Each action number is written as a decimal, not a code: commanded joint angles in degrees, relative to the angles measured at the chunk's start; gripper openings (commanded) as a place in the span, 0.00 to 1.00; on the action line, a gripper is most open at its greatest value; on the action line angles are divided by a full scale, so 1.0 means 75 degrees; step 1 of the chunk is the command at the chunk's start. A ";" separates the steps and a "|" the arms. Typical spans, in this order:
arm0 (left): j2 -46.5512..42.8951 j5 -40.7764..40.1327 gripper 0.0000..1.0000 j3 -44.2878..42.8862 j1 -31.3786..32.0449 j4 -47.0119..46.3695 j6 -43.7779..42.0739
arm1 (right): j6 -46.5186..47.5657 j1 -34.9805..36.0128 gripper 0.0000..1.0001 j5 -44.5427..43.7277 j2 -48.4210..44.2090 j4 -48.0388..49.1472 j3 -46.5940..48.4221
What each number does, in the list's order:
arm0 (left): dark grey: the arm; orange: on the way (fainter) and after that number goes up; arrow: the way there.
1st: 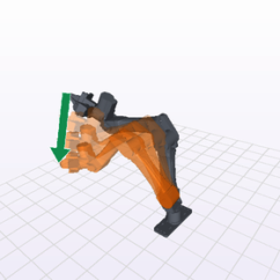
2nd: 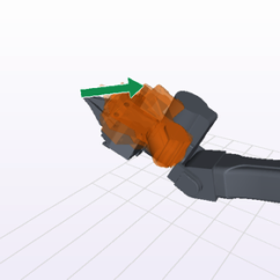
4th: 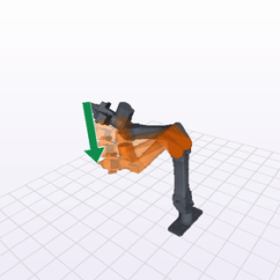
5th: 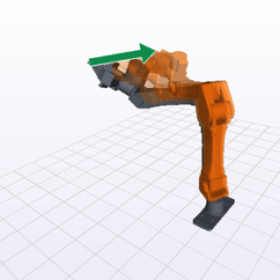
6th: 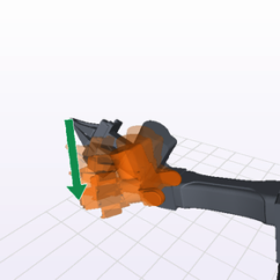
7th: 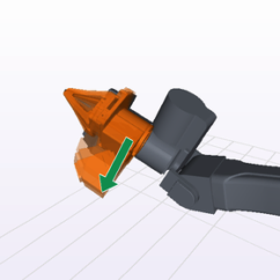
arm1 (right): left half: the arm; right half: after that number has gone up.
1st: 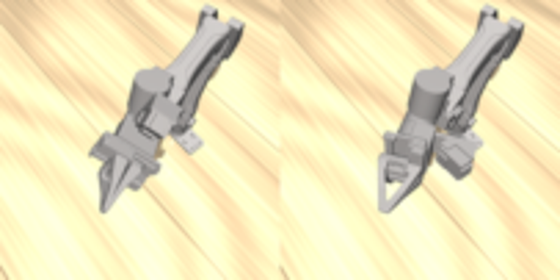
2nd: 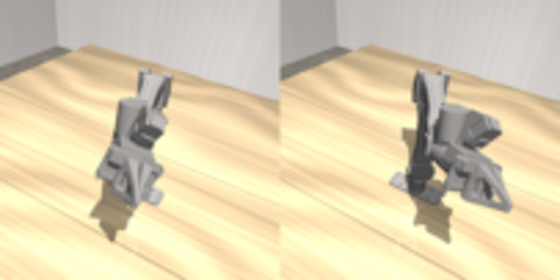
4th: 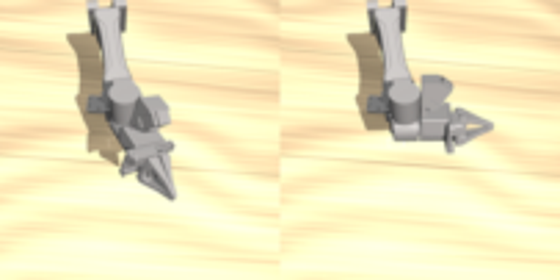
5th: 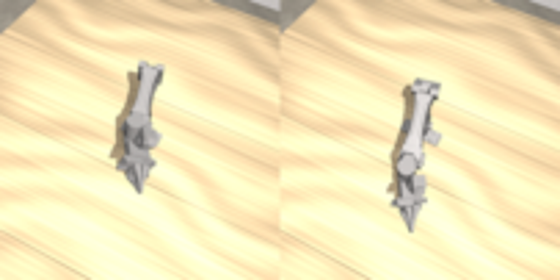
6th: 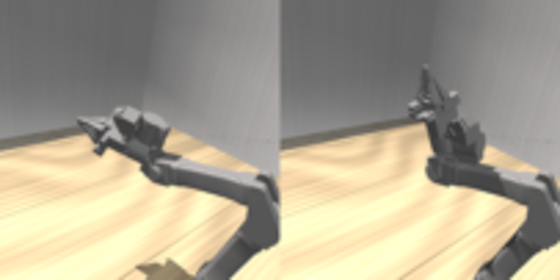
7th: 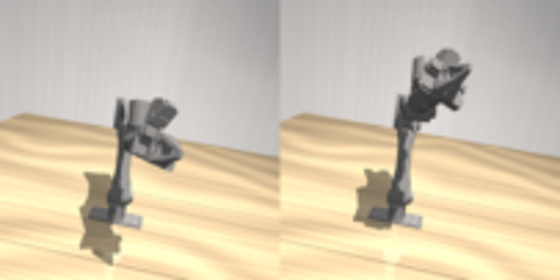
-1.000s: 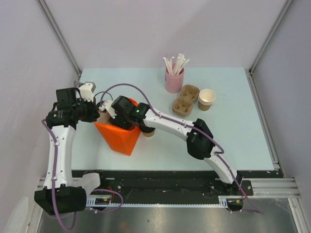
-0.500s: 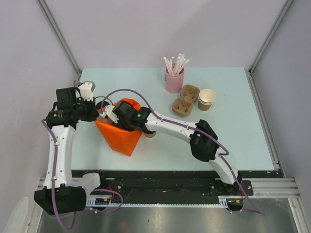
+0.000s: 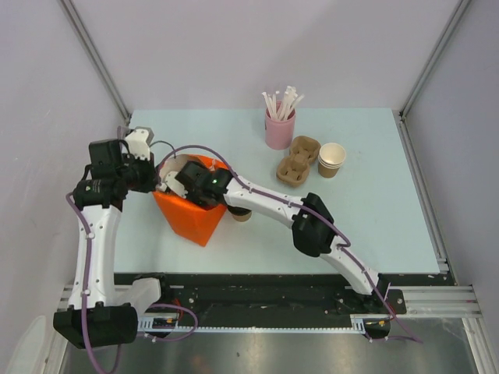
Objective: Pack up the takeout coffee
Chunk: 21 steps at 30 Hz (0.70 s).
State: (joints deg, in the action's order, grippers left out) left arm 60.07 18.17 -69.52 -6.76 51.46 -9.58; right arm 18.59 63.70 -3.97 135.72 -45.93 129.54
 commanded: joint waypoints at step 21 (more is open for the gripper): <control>-0.0322 0.0788 0.01 0.0069 0.0234 -0.0639 -0.0374 | -0.0697 -0.0220 0.34 0.0646 0.1498 -0.1892 0.1045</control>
State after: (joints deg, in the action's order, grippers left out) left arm 58.94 19.81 -68.66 -5.87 51.51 -11.05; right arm 13.78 61.69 0.45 144.77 -55.02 136.35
